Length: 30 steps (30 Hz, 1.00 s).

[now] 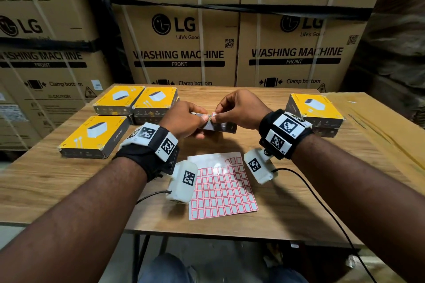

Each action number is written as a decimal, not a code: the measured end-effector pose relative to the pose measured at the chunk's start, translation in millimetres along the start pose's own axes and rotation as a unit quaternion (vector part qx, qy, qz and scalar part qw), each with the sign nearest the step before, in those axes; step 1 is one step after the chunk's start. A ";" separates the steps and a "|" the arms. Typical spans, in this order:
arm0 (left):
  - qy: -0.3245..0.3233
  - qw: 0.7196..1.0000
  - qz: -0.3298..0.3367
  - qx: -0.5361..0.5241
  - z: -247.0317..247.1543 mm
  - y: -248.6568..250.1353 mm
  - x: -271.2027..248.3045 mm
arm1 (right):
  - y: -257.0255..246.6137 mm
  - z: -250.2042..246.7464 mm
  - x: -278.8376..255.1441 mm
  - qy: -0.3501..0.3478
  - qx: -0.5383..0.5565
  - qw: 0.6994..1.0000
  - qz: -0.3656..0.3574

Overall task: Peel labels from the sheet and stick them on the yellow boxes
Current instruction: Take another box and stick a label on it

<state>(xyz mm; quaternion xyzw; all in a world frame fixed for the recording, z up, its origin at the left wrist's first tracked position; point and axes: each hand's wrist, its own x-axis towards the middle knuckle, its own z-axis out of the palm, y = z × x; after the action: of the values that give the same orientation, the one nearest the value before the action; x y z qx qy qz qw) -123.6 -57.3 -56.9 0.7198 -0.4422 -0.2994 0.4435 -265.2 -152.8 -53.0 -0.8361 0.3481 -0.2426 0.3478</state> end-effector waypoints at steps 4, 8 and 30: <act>-0.007 1.000 -0.008 -0.014 -2.5 -1.1 -0.6 | 4.3 3.0 2.0 -0.006 0.030 1.000 0.000; -0.003 1.000 -0.007 -0.023 -2.7 -3.2 -0.5 | 9.0 8.5 -1.0 -0.008 0.062 0.998 -0.010; -0.001 1.000 -0.010 -0.023 3.0 -1.9 -2.7 | 7.1 11.1 0.9 0.007 0.150 0.984 0.098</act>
<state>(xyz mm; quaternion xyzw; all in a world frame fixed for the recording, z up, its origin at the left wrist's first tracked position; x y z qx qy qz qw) -126.5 -55.6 -59.8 0.7132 -0.4287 -0.3148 0.4565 -260.3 -152.5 -65.3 -0.7349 0.3902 -0.2625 0.4886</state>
